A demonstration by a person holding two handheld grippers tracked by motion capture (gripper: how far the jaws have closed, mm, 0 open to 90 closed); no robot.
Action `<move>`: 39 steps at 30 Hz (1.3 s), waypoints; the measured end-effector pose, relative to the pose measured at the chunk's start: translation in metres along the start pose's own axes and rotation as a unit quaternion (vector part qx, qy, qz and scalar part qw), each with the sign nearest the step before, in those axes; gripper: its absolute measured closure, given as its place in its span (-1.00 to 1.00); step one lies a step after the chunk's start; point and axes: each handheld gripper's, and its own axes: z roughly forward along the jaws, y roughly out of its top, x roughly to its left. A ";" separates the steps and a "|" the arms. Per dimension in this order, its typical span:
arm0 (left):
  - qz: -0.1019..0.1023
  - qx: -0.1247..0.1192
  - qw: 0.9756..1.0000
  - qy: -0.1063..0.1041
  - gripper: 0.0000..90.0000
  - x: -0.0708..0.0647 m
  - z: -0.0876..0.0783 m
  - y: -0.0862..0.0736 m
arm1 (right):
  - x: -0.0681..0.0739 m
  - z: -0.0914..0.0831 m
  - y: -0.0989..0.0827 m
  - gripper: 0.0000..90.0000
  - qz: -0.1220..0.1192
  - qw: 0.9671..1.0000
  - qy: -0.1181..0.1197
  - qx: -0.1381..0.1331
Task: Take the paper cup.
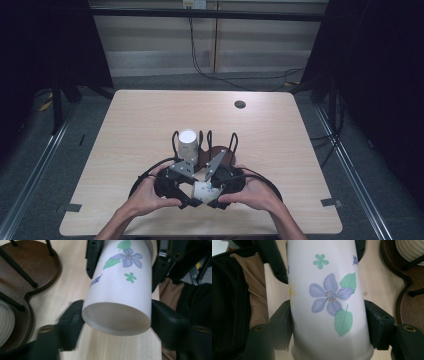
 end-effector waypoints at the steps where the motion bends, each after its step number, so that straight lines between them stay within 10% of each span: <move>1: 0.003 0.001 1.000 0.003 -0.26 0.000 0.000 0.000 | 0.000 0.000 0.000 -0.29 -0.003 1.000 0.001 0.001; 39: -0.019 -0.028 0.999 -0.032 -0.17 0.006 -0.008 -0.006 | -0.008 -0.005 -0.007 -0.57 0.013 0.997 0.026 -0.076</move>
